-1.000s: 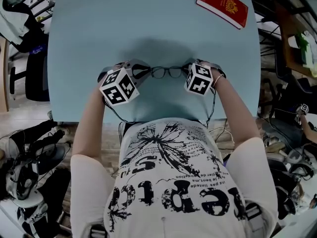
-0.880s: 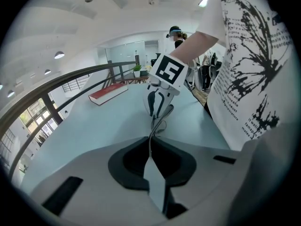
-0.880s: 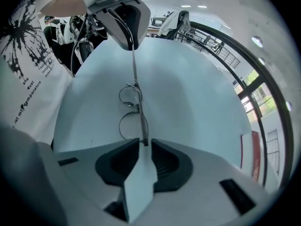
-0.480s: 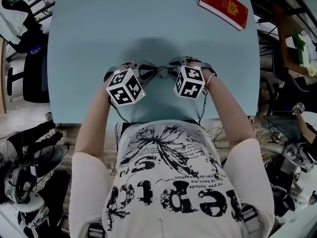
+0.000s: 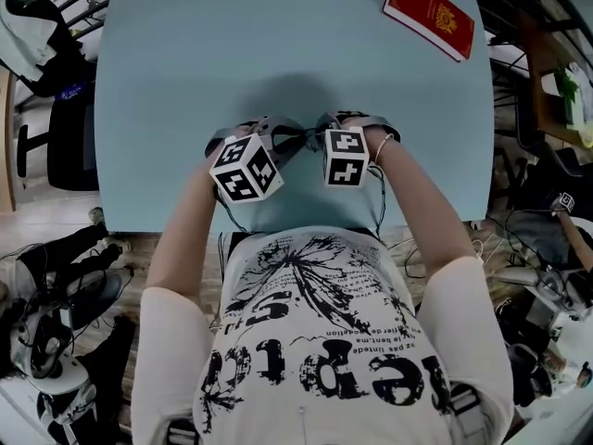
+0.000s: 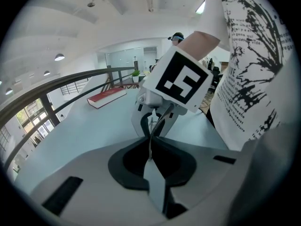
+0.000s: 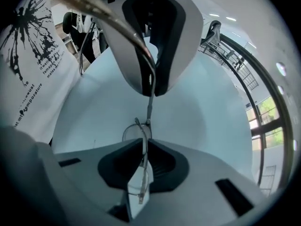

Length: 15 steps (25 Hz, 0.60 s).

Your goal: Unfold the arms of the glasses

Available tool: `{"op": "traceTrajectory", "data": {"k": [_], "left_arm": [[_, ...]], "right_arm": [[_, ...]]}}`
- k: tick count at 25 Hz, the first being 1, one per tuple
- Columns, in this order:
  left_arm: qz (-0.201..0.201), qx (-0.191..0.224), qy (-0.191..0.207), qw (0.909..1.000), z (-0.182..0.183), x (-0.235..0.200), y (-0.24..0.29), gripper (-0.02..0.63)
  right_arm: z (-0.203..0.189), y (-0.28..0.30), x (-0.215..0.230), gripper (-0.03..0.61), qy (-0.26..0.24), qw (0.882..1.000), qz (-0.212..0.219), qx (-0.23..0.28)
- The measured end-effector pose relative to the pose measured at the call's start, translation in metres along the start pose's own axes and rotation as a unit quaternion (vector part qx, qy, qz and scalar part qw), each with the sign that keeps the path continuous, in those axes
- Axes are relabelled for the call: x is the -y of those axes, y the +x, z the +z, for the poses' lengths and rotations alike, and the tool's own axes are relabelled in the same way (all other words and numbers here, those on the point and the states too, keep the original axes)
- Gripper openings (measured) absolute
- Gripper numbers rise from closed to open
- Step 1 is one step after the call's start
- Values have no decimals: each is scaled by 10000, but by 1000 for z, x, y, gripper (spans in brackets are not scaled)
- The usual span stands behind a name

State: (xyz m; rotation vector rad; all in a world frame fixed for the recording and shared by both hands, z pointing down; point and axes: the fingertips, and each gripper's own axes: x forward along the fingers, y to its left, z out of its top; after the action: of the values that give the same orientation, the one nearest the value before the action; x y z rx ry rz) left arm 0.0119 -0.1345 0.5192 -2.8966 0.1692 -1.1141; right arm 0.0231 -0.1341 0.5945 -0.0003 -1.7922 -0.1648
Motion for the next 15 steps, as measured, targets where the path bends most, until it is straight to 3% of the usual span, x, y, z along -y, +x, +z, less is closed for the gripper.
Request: {"op": "traceTrajectory", "data": {"k": [8,15], "left_arm": [[40,7,-88,10000,-2,-3,0,31],[150,-41,-159,9998,-3,-10,-1,30]], "right_arm": [[0,-7,3,29,-45,9999,-90,115],[-4,-39,14,29,103,9975,-370,601]]}}
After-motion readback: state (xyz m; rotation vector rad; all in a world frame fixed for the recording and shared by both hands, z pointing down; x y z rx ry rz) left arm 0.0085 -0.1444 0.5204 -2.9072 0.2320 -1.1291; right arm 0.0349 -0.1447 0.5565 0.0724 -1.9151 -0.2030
